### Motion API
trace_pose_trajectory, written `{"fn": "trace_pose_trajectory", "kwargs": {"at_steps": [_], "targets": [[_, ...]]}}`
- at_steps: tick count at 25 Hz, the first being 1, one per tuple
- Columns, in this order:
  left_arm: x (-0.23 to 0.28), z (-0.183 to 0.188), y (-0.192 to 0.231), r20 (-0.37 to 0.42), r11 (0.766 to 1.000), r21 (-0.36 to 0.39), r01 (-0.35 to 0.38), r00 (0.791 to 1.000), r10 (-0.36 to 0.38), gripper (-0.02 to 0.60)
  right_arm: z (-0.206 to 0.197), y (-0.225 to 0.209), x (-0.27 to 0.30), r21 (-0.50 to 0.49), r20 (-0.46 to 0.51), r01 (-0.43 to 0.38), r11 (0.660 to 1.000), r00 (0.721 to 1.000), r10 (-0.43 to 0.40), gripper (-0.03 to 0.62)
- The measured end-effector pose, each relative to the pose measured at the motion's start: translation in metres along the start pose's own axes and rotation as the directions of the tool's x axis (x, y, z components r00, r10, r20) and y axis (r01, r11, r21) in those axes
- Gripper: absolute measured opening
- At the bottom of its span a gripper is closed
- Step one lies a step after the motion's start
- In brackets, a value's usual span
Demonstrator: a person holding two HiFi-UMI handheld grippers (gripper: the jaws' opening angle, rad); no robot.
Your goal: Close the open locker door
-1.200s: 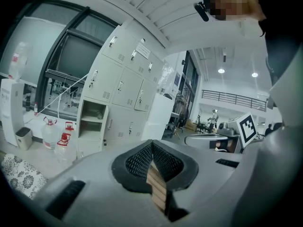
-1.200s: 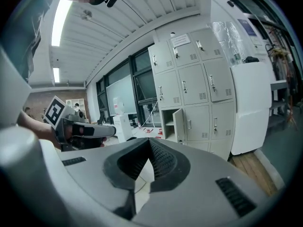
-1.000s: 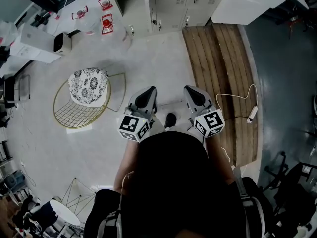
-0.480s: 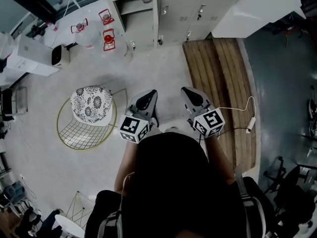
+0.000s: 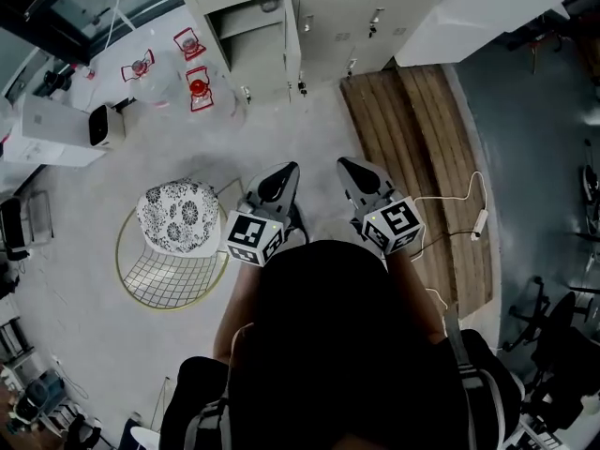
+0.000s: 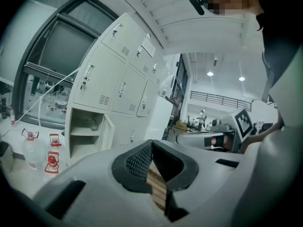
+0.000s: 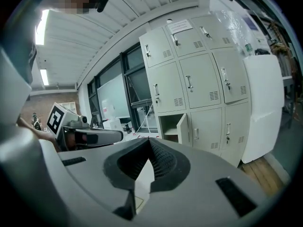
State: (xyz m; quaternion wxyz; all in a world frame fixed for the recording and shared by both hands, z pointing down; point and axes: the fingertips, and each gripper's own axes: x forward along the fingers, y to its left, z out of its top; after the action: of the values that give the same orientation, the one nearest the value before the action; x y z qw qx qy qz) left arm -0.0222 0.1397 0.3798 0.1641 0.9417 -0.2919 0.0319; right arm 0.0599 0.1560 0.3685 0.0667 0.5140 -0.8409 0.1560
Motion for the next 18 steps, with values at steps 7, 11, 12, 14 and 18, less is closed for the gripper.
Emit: {"fn": "trace_pose_trajectory", "kwargs": {"at_steps": [7, 11, 12, 14, 18], "targets": [[0.023, -0.002, 0.006, -0.022, 0.999, -0.039, 0.031, 0.999, -0.032, 0.018, -0.005, -0.02, 0.012, 0.033, -0.041, 0.029, 0.999, 0.999, -0.028, 0.005], [0.035, -0.01, 0.008, -0.05, 0.998, -0.055, 0.043, 0.998, -0.046, 0.018, -0.009, -0.03, 0.017, 0.051, -0.049, 0.036, 0.998, 0.998, -0.033, 0.005], [0.039, -0.01, 0.009, -0.055, 0.998, -0.055, 0.042, 0.997, -0.045, 0.018, -0.009, -0.033, 0.019, 0.055, -0.051, 0.031, 0.998, 0.998, -0.028, 0.005], [0.046, -0.007, 0.013, -0.059, 0.998, -0.055, 0.033, 0.998, -0.036, 0.018, -0.009, -0.041, 0.025, 0.06, -0.056, 0.015, 0.998, 0.998, -0.012, 0.005], [0.071, 0.004, 0.03, -0.059, 0.999, -0.049, -0.008, 0.998, 0.005, 0.018, 0.001, -0.066, 0.049, 0.059, -0.054, -0.022, 0.998, 0.998, 0.025, 0.005]]}}
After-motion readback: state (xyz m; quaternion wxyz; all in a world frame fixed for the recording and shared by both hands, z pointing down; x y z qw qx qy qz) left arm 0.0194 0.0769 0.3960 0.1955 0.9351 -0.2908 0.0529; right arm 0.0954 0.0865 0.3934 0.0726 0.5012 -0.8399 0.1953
